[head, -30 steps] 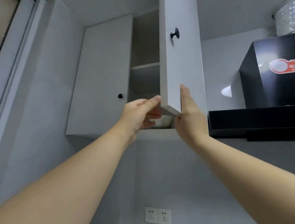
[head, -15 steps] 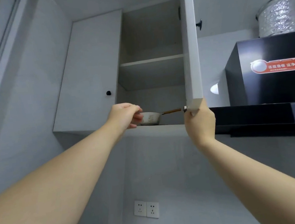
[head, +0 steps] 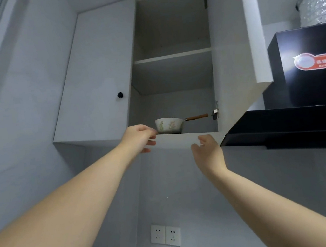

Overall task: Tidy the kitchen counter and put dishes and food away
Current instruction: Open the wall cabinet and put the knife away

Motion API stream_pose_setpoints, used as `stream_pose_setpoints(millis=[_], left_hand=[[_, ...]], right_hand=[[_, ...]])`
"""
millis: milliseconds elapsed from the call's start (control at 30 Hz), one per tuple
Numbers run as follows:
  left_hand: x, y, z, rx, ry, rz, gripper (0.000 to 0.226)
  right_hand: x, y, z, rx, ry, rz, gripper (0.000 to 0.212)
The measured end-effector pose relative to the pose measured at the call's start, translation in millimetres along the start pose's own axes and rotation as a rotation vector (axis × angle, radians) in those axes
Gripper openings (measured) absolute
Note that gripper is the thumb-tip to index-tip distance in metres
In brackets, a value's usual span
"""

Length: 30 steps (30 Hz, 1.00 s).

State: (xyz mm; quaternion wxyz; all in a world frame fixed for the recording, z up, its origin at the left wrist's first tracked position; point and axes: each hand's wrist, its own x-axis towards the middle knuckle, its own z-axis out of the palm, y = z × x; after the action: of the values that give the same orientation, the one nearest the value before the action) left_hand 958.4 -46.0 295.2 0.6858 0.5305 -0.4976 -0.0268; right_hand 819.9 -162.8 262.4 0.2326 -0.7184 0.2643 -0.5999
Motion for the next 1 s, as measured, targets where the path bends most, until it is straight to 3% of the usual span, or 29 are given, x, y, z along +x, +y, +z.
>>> stream_pose_setpoints(millis=[167, 333, 500, 600, 767, 900, 1000], left_hand=[[56, -33, -14, 0.226, 0.048, 0.107, 0.013], [115, -65, -15, 0.642, -0.003, 0.220, 0.034], [165, -99, -1, 0.821, -0.003, 0.455, 0.022], [187, -104, 7, 0.829, -0.033, 0.426, 0.026], [216, -123, 21, 1.092, -0.221, 0.342, 0.044], [229, -152, 33, 1.227, -0.014, 0.474, 0.049], [233, -154, 31, 1.175, -0.014, 0.495, 0.049]], right_hand=[[46, -4, 42, -0.148, -0.070, -0.141, 0.044], [98, 7, 69, -0.330, -0.067, -0.270, 0.044], [150, 21, 80, -0.461, -0.031, -0.351, 0.041], [181, 26, 85, -0.511, -0.046, -0.340, 0.046], [212, 34, 104, -0.585, -0.081, -0.323, 0.050], [224, 42, 117, -0.606, -0.053, -0.386, 0.051], [227, 40, 126, -0.596, -0.039, -0.395, 0.051]])
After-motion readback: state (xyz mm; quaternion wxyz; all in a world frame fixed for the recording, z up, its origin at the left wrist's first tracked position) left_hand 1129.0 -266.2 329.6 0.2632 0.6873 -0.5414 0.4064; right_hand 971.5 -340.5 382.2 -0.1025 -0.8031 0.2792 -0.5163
